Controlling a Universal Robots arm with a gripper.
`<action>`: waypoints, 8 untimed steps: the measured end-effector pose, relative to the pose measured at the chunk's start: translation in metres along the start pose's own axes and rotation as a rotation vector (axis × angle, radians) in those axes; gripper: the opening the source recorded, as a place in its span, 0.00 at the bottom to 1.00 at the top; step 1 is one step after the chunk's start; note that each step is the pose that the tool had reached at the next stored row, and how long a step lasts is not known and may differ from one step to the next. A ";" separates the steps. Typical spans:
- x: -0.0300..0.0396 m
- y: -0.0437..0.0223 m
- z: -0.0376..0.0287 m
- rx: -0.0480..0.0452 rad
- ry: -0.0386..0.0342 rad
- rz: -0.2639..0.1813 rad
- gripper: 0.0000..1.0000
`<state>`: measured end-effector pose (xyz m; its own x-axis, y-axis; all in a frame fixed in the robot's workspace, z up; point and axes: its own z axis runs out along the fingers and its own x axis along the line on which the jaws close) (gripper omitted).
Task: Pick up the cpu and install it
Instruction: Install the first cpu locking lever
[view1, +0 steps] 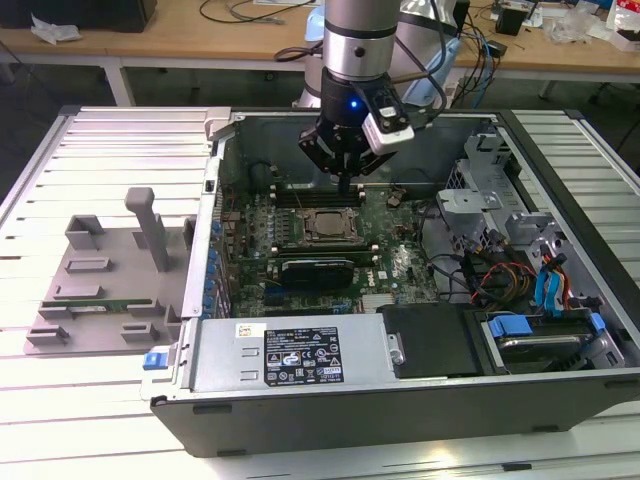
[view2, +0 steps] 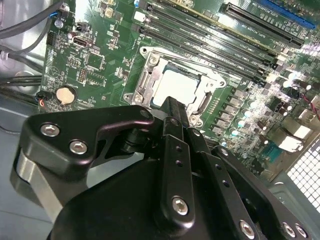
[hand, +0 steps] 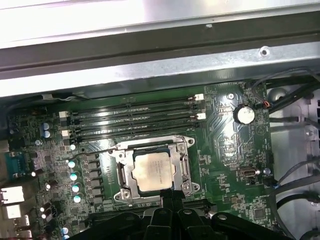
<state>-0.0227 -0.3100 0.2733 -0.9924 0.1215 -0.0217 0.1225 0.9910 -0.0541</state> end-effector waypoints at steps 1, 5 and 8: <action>0.0000 0.0000 0.0000 -0.0002 -0.0004 -0.007 0.11; 0.0000 0.0000 0.0000 -0.0008 -0.0020 -0.036 0.11; 0.0000 0.0000 0.0000 -0.0014 -0.0034 -0.064 0.11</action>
<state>-0.0227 -0.3100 0.2733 -0.9981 0.0579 -0.0217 0.0590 0.9968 -0.0541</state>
